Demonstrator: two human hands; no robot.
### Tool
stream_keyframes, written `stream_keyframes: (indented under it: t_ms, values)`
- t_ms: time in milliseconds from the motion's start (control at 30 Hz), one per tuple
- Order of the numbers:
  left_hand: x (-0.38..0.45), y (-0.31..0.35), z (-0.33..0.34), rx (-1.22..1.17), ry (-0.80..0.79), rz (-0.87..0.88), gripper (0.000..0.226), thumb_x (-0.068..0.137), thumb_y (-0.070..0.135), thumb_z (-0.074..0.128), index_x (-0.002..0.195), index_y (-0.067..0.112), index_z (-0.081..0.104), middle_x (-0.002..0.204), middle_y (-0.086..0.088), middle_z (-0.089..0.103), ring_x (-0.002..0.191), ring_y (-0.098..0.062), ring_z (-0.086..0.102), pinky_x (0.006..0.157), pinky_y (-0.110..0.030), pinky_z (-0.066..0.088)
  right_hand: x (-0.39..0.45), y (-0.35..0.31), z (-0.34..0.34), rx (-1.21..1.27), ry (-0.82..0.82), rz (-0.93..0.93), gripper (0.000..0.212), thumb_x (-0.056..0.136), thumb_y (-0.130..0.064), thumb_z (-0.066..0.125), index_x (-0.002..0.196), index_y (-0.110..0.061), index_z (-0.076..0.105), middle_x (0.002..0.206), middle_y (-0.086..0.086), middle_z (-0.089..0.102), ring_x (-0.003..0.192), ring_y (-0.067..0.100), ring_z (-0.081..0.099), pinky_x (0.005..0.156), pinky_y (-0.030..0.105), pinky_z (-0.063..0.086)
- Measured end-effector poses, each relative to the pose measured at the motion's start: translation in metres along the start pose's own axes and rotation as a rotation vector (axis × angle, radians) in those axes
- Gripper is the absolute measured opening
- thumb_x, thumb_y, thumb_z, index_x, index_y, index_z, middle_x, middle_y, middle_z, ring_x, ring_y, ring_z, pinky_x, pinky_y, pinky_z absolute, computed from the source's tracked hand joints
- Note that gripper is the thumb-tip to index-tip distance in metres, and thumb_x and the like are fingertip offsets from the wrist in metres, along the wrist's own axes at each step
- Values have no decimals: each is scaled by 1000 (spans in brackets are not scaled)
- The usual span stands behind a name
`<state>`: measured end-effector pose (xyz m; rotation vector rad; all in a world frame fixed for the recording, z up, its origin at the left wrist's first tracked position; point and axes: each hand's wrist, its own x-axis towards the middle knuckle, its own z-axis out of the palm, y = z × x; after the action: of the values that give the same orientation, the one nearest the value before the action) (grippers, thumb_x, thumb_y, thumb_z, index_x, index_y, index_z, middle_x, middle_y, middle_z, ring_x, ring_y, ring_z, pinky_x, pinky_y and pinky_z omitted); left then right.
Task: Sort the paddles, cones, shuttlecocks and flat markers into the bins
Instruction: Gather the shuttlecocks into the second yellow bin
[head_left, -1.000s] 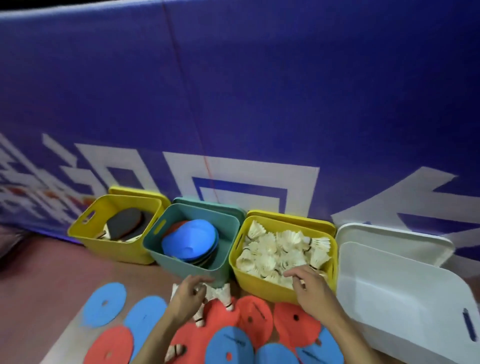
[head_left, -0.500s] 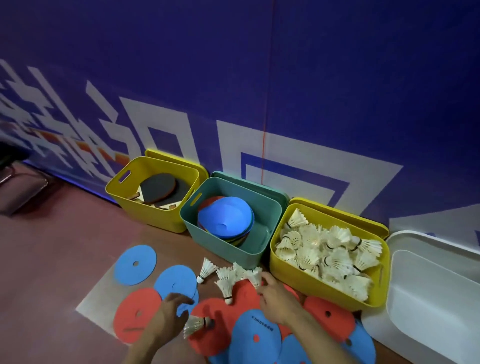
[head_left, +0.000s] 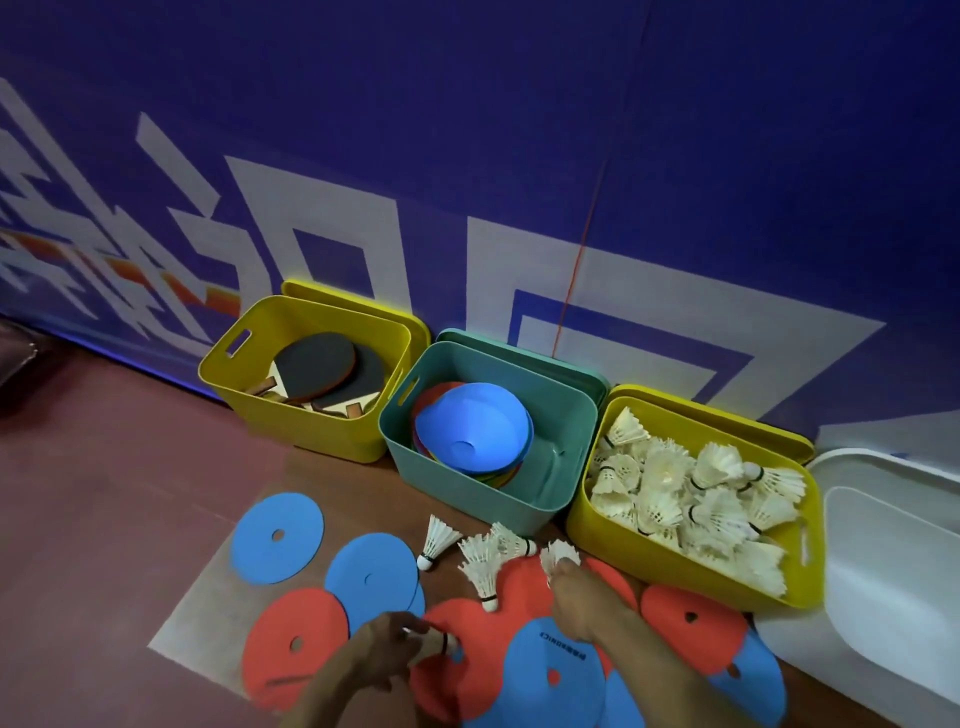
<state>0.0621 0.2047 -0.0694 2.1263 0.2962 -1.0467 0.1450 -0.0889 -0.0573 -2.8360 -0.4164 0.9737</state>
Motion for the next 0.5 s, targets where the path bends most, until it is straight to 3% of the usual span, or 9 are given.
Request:
stream_keyframes:
  t_ms: [67, 167, 267, 367, 500]
  values:
    - [3, 10, 0, 24, -39, 18, 27, 96, 23, 49, 118, 30, 61, 110, -4, 68, 73, -10, 74, 47, -25, 52, -11, 10, 5, 28, 13, 40, 43, 92, -13, 46, 135, -8, 53, 144, 8, 43, 123, 30, 53, 104, 38, 44]
    - [1, 25, 5, 36, -70, 86, 18, 97, 23, 51, 101, 29, 68, 104, -3, 73, 73, -11, 74, 44, -21, 49, -36, 17, -1, 110, 67, 8, 33, 98, -18, 42, 122, -6, 62, 134, 6, 48, 118, 27, 55, 99, 32, 43]
    - [-6, 50, 8, -7, -33, 193, 17, 95, 28, 57, 94, 31, 73, 88, 3, 77, 68, -13, 74, 46, -28, 53, -63, 26, -16, 287, 242, 13, 34, 99, -20, 41, 121, -11, 66, 125, 2, 57, 117, 17, 55, 105, 25, 40]
    - [-18, 93, 7, -27, -10, 308, 18, 95, 26, 56, 97, 31, 74, 88, 8, 76, 67, -12, 73, 44, -28, 51, -95, 46, -38, 418, 403, 18, 31, 100, -20, 44, 117, -16, 70, 117, -6, 62, 111, 4, 56, 98, 10, 36]
    - [-38, 164, 10, -12, 49, 452, 25, 98, 17, 51, 99, 28, 74, 79, 18, 73, 64, -14, 73, 44, -24, 47, -129, 90, -64, 606, 638, 99, 26, 98, -17, 51, 108, -27, 73, 106, -21, 61, 100, -8, 58, 91, 12, 45]
